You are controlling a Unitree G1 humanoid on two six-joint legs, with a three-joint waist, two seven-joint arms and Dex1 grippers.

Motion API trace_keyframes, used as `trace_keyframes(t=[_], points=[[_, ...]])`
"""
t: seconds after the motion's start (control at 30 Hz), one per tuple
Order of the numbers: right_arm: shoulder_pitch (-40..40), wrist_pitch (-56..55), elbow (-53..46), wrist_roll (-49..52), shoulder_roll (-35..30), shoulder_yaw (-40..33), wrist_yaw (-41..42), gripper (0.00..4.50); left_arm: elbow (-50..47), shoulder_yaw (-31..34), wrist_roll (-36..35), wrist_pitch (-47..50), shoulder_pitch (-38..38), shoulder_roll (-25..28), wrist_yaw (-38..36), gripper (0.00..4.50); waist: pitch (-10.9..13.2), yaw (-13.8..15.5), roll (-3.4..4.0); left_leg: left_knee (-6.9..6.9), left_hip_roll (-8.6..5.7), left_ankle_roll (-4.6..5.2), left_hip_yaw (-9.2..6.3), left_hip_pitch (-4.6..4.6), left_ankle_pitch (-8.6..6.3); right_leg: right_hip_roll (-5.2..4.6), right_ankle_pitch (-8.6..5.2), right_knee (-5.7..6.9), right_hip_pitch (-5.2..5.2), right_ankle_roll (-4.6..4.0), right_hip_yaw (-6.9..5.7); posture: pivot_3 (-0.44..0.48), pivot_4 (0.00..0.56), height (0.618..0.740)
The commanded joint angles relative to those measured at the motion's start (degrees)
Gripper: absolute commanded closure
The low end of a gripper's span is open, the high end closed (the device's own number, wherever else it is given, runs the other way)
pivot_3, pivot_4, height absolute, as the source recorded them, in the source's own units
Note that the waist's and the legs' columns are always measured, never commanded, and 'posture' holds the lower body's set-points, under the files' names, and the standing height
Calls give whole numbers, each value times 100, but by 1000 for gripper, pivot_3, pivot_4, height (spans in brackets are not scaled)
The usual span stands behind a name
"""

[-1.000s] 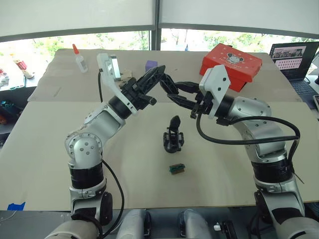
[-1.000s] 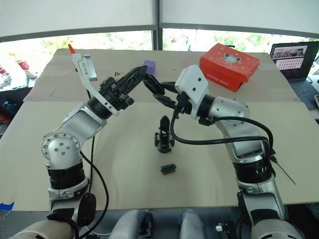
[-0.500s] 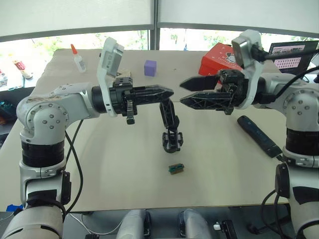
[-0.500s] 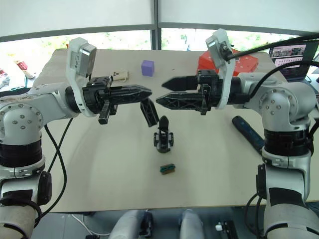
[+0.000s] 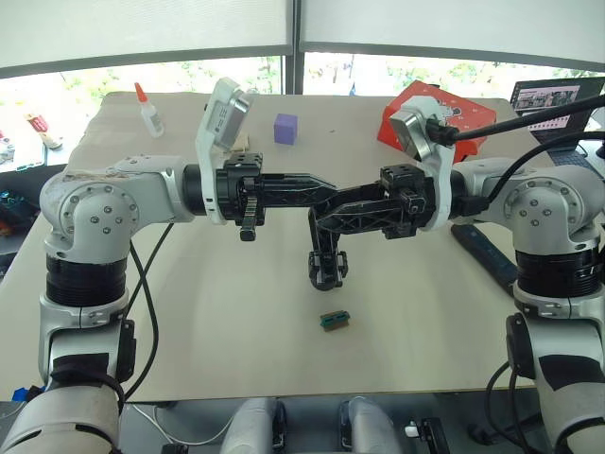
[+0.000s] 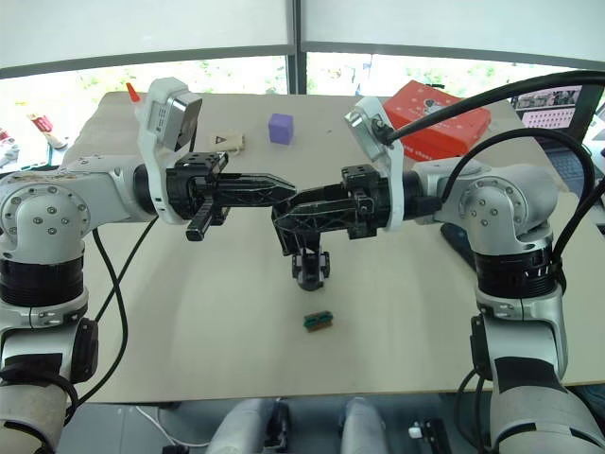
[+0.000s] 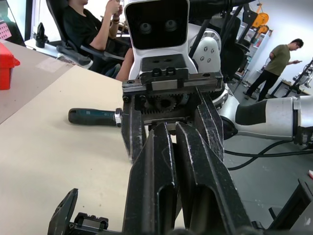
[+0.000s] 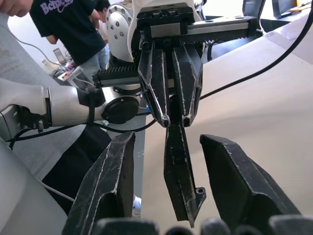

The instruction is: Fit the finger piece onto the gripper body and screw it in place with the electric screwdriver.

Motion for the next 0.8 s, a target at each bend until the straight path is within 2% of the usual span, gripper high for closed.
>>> trace_keyframes(t=[0.03,0.8], points=[[-24,-211,-226,-3,32,0,74,2192,-84,198,3,-63,-166,-26,61,4500,0,-1,0,0,0,0,0,0,0,0,0,0,0,0,0,0,150,740],[-67,-511,-53,-306,153,167,154,2192,-39,202,297,-162,-39,-31,-40,4500,0,-1,0,0,-1,0,1,0,0,0,0,1,0,0,-1,0,150,740]])
